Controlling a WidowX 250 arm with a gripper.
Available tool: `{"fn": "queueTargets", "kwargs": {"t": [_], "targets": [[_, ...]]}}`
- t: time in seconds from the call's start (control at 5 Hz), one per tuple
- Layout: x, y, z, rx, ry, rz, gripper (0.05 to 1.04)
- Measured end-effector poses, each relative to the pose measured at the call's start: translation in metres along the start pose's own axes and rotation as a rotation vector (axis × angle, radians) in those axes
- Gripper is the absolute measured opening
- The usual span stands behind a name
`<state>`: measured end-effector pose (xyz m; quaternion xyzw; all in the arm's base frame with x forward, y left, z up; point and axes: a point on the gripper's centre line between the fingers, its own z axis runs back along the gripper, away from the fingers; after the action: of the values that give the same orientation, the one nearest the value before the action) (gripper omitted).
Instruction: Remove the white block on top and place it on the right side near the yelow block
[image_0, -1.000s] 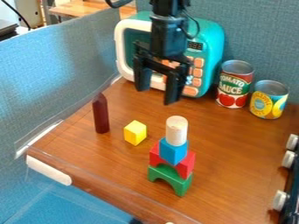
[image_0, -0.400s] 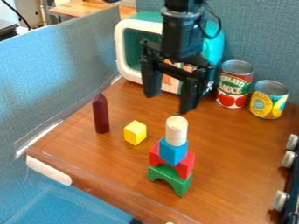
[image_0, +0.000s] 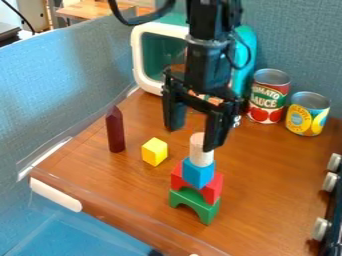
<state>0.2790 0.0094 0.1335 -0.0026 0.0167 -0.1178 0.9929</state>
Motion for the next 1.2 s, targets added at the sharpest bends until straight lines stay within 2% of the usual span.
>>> {"fn": "queueTargets", "kwargs": {"t": [0.4,0.6,0.8,1.0,1.2], "targets": [[0.0032,0.0002,-0.0119,-0.008,0.022,-0.004,1.0],[0.0041,0.0004,-0.0134,-0.006,0.016,0.002,0.948],[0.0055,0.0001,-0.018,-0.011,0.018,-0.003,0.659],[0.0059,-0.0003,-0.018,-0.013,0.015,-0.01,0.51],[0.006,-0.0005,-0.018,-0.018,0.014,-0.008,0.51]]}}
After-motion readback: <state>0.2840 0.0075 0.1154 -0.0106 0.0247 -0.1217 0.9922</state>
